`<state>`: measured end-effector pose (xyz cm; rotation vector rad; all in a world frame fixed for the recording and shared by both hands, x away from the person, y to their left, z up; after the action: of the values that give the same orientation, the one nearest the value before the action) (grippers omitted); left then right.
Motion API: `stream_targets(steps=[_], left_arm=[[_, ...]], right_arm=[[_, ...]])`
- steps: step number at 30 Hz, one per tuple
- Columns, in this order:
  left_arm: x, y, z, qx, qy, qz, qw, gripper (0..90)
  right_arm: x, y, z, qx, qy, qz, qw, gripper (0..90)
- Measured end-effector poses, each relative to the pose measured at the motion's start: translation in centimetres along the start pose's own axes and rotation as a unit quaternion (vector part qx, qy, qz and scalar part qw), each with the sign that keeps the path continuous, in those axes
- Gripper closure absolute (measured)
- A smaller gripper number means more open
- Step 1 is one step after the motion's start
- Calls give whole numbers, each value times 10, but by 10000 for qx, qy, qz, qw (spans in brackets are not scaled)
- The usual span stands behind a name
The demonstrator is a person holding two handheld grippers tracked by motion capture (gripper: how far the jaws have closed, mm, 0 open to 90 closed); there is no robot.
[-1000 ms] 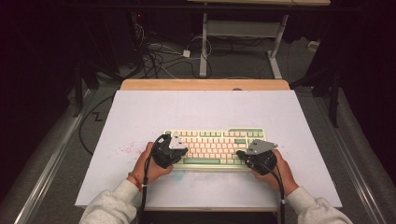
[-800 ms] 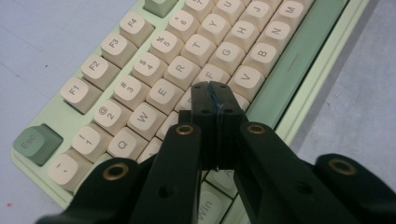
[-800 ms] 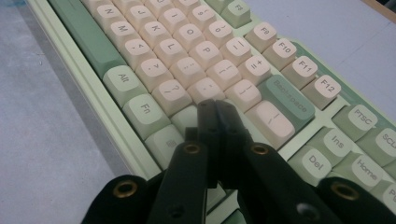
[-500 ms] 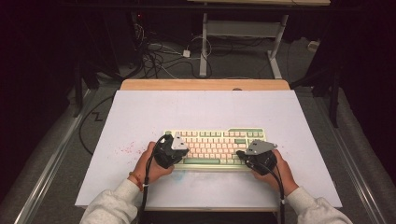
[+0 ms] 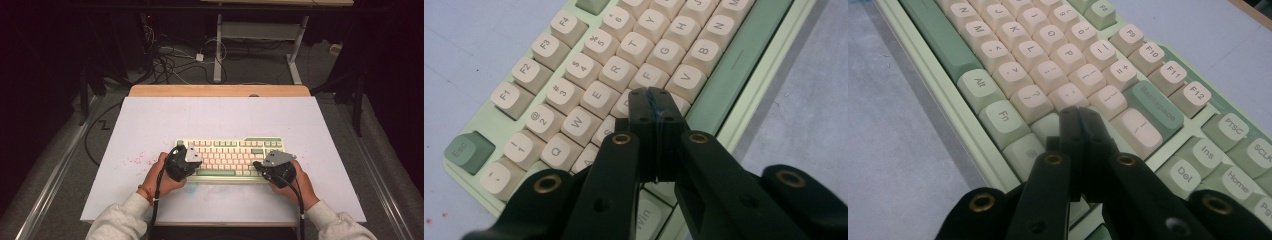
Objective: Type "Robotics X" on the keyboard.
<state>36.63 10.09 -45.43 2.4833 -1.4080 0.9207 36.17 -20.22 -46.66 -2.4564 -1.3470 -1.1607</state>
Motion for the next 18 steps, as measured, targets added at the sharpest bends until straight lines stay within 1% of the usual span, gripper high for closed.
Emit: stream_targets(steps=[4,8,10,13,14,16,18], left_arm=[[0,0,0,6,17,27,10000,869],[0,-1,-1,74,109,-38,9999,849],[0,-2,-2,126,161,-38,9998,851],[0,-2,-4,106,220,-44,9997,845],[0,-2,-4,147,233,-32,9996,843],[0,-2,-4,127,257,-27,9996,835],[-1,-3,-4,186,294,-59,9994,805]], right_arm=[[0,0,0,8,5,27,10000,900],[1,-2,-1,-71,-27,-21,10000,900],[0,-2,-1,-67,0,-36,10000,900],[0,-1,-2,-66,29,5,10000,900],[0,-1,-3,-33,40,9,10000,900],[1,0,-6,0,137,41,9999,900],[2,0,-7,-44,157,52,9999,900]])
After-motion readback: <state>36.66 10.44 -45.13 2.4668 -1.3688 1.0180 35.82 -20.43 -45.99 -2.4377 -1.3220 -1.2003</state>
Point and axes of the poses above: each handheld gripper's, and its own axes: z roughly forward along the jaws, x roughly out of its top, y roughly to its right, the point moved 1 cm from there along z, roughly forward along the jaws, and after that the axes turned 3 degrees about -y, right-handed, at the moved point
